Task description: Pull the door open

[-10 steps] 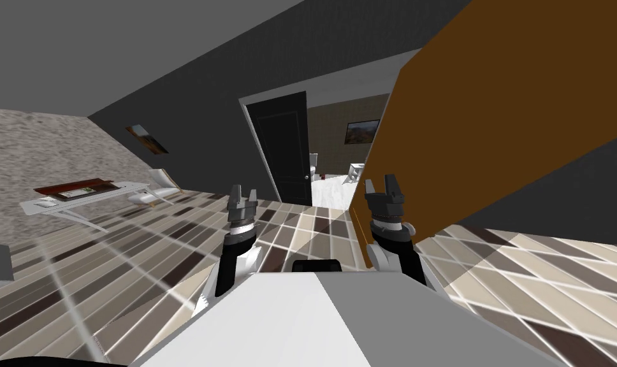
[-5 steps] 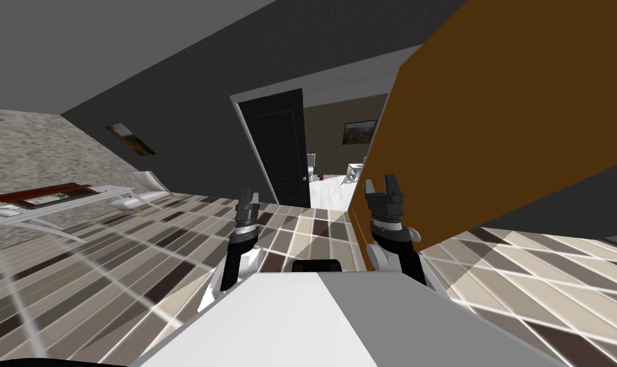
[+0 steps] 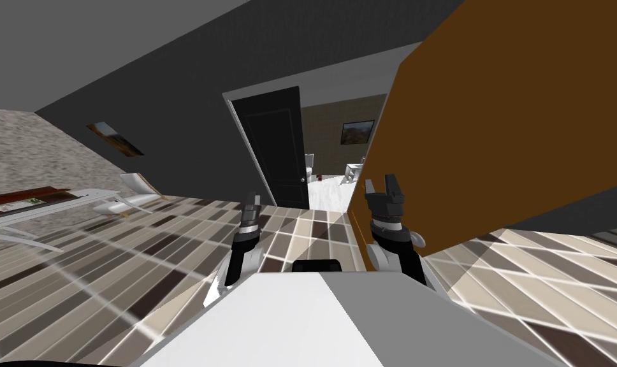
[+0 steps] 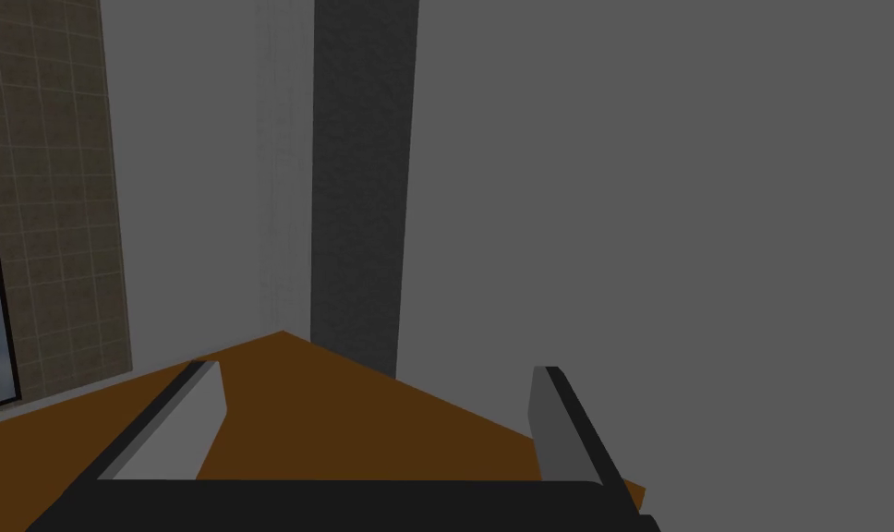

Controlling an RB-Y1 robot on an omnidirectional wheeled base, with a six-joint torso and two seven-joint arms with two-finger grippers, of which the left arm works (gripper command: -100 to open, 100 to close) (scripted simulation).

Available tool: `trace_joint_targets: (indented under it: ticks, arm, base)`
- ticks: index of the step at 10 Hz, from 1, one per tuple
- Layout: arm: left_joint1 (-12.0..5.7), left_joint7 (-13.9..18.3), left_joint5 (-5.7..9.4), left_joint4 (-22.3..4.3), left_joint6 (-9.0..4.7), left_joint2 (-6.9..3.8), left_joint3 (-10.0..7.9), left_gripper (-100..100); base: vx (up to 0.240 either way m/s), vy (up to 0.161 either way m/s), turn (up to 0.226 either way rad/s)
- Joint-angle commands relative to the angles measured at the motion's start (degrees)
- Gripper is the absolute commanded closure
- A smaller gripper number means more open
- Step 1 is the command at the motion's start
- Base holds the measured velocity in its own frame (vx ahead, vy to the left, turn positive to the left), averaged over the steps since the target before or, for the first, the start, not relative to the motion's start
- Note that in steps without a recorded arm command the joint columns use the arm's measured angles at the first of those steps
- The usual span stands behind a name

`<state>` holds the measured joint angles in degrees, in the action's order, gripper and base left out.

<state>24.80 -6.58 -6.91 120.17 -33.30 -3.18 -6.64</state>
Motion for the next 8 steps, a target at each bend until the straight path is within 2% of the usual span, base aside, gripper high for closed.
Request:
trace_joint_targets:
  ticks: [1, 8]
  arm:
    - [-0.36, -1.78, -0.28, -1.71, -0.32, -0.32, -0.36, -100]
    - [-2.39, -9.62, -1.72, -9.86, -1.82, -1.38, -1.85, -100]
  base:
    - [0.089, -0.003, -0.053]
    - [0.102, -0.004, -0.055]
